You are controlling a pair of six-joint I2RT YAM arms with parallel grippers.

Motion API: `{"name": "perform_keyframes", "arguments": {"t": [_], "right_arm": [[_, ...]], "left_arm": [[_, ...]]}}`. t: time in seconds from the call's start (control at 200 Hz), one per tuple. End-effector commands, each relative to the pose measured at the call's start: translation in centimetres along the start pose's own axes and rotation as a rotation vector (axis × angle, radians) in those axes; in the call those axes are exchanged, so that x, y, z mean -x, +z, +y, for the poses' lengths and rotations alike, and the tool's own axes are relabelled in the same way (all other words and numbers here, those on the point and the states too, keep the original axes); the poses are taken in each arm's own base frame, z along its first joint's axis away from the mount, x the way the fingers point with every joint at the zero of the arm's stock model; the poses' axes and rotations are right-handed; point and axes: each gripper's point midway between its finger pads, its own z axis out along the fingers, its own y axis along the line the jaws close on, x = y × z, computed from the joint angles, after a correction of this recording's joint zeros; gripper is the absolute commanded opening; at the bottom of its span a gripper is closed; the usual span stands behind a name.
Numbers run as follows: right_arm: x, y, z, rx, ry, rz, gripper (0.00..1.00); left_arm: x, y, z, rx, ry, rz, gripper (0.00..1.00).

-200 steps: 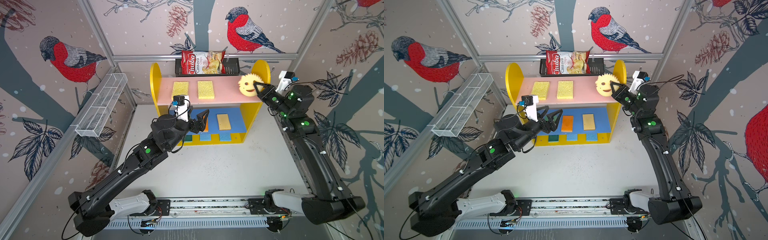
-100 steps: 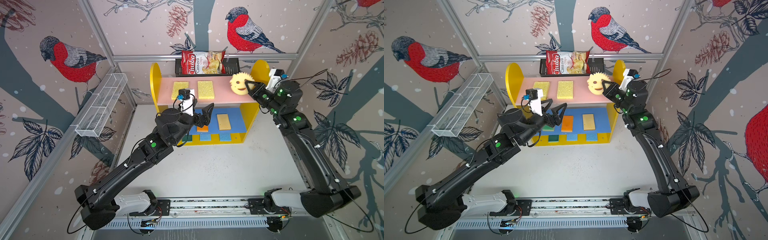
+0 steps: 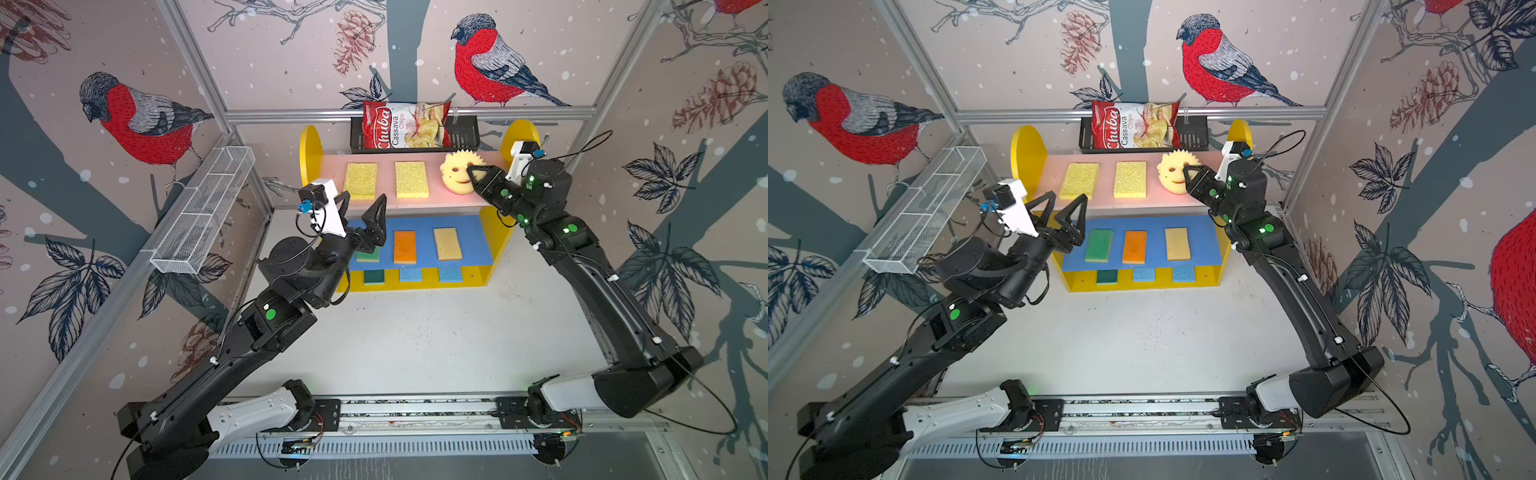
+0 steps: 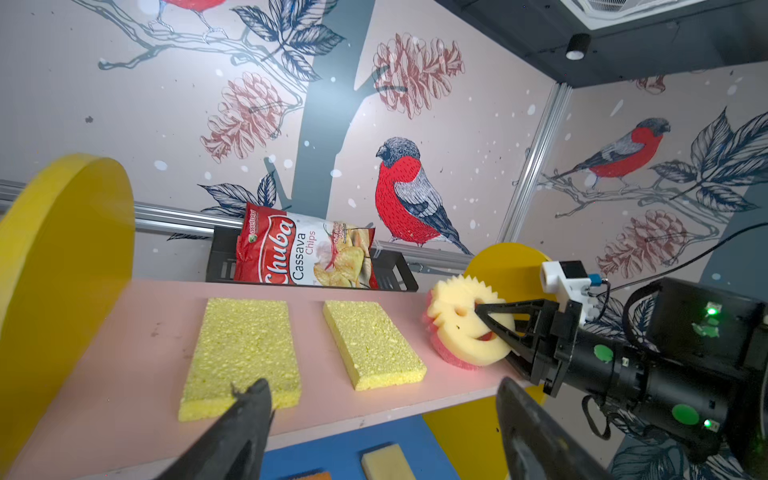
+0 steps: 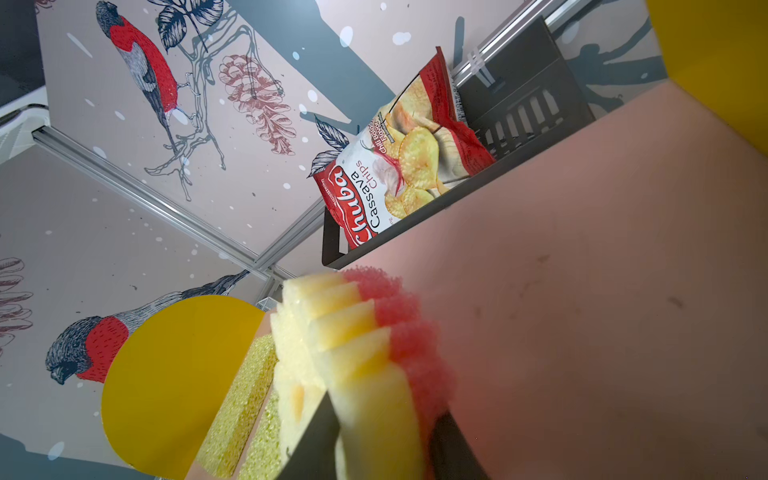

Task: Place and organize the cleaning sponges onto the shelf
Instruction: 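Lower the smiley sponge onto the pink shelf beside the yellow sponges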

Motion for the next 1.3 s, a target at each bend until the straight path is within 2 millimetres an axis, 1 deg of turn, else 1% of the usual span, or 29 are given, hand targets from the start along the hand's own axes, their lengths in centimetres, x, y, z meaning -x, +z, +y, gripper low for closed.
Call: {"name": "perform_keyframes", "arguments": {"t": [0.0,0.065,0.13,0.255,0.39,0.49,0.655,0.775,0.896,0.941,1.121,1.296], "right_arm": [[-0.1,0.1,-1.0,-0.054,0.001,-0.007,0.34],[0.0,0.1,-1.3,-0.070,0.001,-0.012,0.36],[0.0,0.0,-1.5,-0.084,-0.001,-0.013,0.40],[0.0,-0.3,-1.9,-0.109,-0.007,-0.019,0.54],[0.3,-0.7,-2.3,-0.131,-0.017,-0.035,0.64],[0.6,-0.9,-2.4,-0.141,-0.021,-0.046,0.67],[0.8,-0.9,-2.5,-0.154,-0.028,-0.056,0.69],[0.4,-0.8,-2.9,-0.177,-0.036,-0.052,0.73],[-0.3,-0.9,-3.2,-0.186,-0.034,-0.037,0.79],[-0.2,-1.1,-3.1,-0.184,-0.034,-0.037,0.81],[0.3,-1.9,-2.9,-0.189,-0.040,-0.057,0.82],[0.4,-2.3,-2.7,-0.181,-0.049,-0.060,0.82]], "left_arm": [[2.0,-0.6,0.1,-0.003,-0.008,-0.074,0.84],[2.3,-0.7,-0.1,-0.015,-0.011,-0.082,0.84],[2.5,-0.8,-0.3,-0.026,-0.015,-0.084,0.84],[2.2,-0.6,-0.5,-0.037,-0.017,-0.076,0.84],[2.0,-0.3,-0.8,-0.048,-0.024,-0.070,0.84],[1.8,-0.1,-1.2,-0.061,-0.032,-0.063,0.84],[2.0,0.0,-1.5,-0.078,-0.048,-0.067,0.84],[2.0,0.1,-1.7,-0.090,-0.058,-0.074,0.84],[2.0,0.2,-1.9,-0.100,-0.061,-0.077,0.84],[2.0,0.3,-2.0,-0.105,-0.062,-0.079,0.84],[1.9,0.6,-2.7,-0.133,-0.070,-0.086,0.84],[1.7,1.1,-3.1,-0.147,-0.074,-0.087,0.84]]}}
